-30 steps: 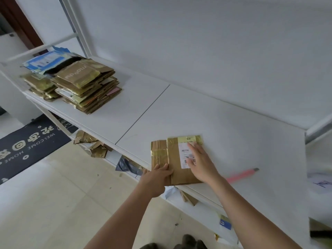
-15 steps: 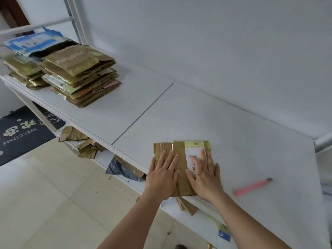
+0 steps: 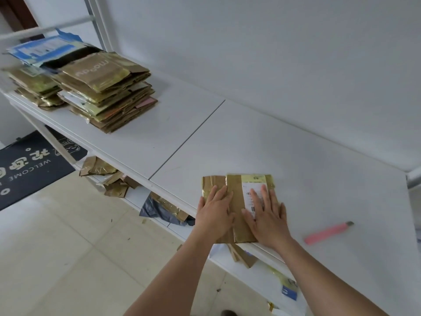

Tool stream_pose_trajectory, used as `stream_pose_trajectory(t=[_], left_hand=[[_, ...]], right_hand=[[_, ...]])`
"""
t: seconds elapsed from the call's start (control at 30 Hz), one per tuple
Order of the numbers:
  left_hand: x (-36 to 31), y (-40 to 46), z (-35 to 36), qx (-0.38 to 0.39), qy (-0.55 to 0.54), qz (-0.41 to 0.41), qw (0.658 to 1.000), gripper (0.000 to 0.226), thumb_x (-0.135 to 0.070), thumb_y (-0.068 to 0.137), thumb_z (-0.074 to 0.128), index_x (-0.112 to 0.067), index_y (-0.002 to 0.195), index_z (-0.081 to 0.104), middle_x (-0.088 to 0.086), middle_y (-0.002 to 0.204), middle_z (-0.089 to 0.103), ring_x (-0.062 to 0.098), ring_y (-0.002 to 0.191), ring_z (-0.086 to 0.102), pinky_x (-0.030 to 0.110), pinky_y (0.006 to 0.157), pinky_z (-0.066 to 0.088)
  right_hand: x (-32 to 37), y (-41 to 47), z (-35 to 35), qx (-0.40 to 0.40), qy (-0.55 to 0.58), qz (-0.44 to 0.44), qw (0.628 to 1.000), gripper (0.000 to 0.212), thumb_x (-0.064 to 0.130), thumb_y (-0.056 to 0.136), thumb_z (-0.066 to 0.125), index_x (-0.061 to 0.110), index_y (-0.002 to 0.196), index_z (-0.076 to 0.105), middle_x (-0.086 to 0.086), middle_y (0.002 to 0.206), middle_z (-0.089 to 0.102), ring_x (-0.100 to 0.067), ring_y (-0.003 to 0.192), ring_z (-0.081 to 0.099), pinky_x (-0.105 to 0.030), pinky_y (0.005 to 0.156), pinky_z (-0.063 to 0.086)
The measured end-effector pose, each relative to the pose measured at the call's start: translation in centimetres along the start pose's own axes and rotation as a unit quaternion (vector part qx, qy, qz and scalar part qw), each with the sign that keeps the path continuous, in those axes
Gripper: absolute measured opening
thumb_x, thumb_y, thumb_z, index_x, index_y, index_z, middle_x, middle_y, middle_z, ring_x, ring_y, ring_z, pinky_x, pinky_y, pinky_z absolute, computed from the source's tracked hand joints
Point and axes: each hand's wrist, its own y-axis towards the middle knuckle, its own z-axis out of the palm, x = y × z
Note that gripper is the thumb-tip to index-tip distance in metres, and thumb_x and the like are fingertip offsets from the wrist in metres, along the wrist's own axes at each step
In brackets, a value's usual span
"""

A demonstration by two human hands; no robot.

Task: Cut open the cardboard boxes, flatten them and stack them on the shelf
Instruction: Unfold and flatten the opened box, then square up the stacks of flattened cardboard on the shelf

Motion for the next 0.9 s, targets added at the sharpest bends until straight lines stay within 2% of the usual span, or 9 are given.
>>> stream_pose_trajectory(t=[0.1, 0.23, 0.3, 0.37, 0.53, 0.63, 0.73, 0.8, 0.9], left_hand=[[-0.8, -1.0, -0.3, -0.069, -0.165, -0.083, 0.980, 0.071, -0.022, 0.085, 0.068, -0.026, 0.148, 0.036, 0.000, 0.157, 0.010, 0.026, 0.146, 0.011, 0.035, 0.111, 0.027], [-1.4, -1.7, -1.5, -0.136, -0.321, -0.250, 0.903, 0.063, -0.021, 0.080, 0.075, -0.019, 0.133, 0.042, 0.002, 0.122, 0.038, 0.026, 0.117, 0.042, 0.028, 0.088, 0.039], [-1.3, -1.9, -2.3, -0.127, -0.422, -0.269, 0.856, 0.065, -0.016, 0.080, 0.078, -0.017, 0.135, 0.042, -0.007, 0.104, 0.052, 0.011, 0.091, 0.056, 0.022, 0.066, 0.050], [-1.2, -2.8, -3.3, -0.120, -0.475, -0.274, 0.828, 0.071, -0.007, 0.081, 0.075, -0.019, 0.141, 0.039, -0.010, 0.095, 0.055, 0.004, 0.079, 0.056, 0.017, 0.050, 0.045], [-0.5, -5.9, -6.7, -0.165, -0.530, -0.278, 0.784, 0.074, -0.001, 0.088, 0.066, -0.037, 0.144, 0.035, 0.002, 0.103, 0.064, 0.018, 0.085, 0.066, 0.024, 0.050, 0.053], [0.8, -7.0, -10.2, -0.259, -0.577, -0.276, 0.724, 0.065, 0.001, 0.087, 0.066, -0.038, 0.135, 0.043, 0.005, 0.101, 0.066, 0.021, 0.085, 0.068, 0.029, 0.054, 0.056], [2.3, -8.3, -12.8, -0.306, -0.635, -0.239, 0.668, 0.060, 0.001, 0.088, 0.068, -0.037, 0.129, 0.045, 0.002, 0.096, 0.068, 0.015, 0.074, 0.069, 0.025, 0.051, 0.053], [3.2, -9.3, -13.8, -0.316, -0.667, -0.208, 0.642, 0.057, 0.003, 0.089, 0.067, -0.033, 0.127, 0.046, 0.002, 0.095, 0.069, 0.010, 0.065, 0.071, 0.024, 0.050, 0.053], [6.2, -10.2, -15.6, -0.323, -0.688, -0.207, 0.616, 0.055, 0.005, 0.089, 0.066, -0.028, 0.126, 0.044, 0.008, 0.104, 0.065, 0.014, 0.066, 0.070, 0.028, 0.054, 0.055]], right_hand=[[-0.5, -0.4, 0.3, -0.033, 0.022, -0.030, 0.999, 0.073, 0.072, 0.090, 0.005, 0.040, 0.154, -0.008, 0.010, 0.160, -0.029, -0.011, 0.145, -0.030, -0.046, 0.119, -0.008], [-2.0, -0.9, 0.2, -0.041, 0.103, -0.111, 0.988, 0.071, 0.078, 0.086, 0.012, 0.050, 0.150, 0.004, 0.025, 0.158, -0.022, 0.003, 0.143, -0.027, -0.036, 0.118, -0.012], [-2.4, -1.2, 0.1, -0.039, 0.110, -0.124, 0.985, 0.064, 0.076, 0.090, 0.011, 0.053, 0.149, 0.004, 0.026, 0.158, -0.020, 0.004, 0.144, -0.024, -0.037, 0.120, -0.010], [-2.2, -1.9, -0.1, -0.033, 0.103, -0.127, 0.986, 0.059, 0.072, 0.091, 0.009, 0.056, 0.147, 0.000, 0.025, 0.158, -0.021, 0.002, 0.145, -0.024, -0.040, 0.122, -0.008], [1.8, -4.6, -0.8, -0.050, 0.249, -0.047, 0.966, 0.076, 0.072, 0.086, 0.027, 0.047, 0.152, 0.000, 0.011, 0.160, -0.023, -0.016, 0.149, -0.021, -0.048, 0.120, -0.008], [6.2, -5.6, -2.9, -0.062, 0.394, 0.034, 0.916, 0.096, 0.081, 0.081, 0.039, 0.036, 0.156, 0.001, -0.001, 0.164, -0.016, -0.025, 0.151, -0.012, -0.050, 0.121, 0.001], [11.0, -6.2, -5.2, -0.030, 0.601, 0.029, 0.799, 0.101, 0.069, 0.083, 0.058, 0.039, 0.155, -0.006, 0.005, 0.163, 0.007, -0.023, 0.149, 0.019, -0.051, 0.119, 0.024], [14.4, -6.2, -6.3, -0.020, 0.681, 0.012, 0.731, 0.094, 0.048, 0.089, 0.064, 0.052, 0.149, -0.008, 0.013, 0.151, 0.027, -0.017, 0.132, 0.046, -0.050, 0.108, 0.043], [18.9, -5.0, -7.5, -0.072, 0.662, -0.014, 0.746, 0.085, 0.022, 0.093, 0.067, 0.056, 0.146, 0.009, 0.015, 0.137, 0.040, 0.003, 0.109, 0.056, -0.025, 0.086, 0.053]])
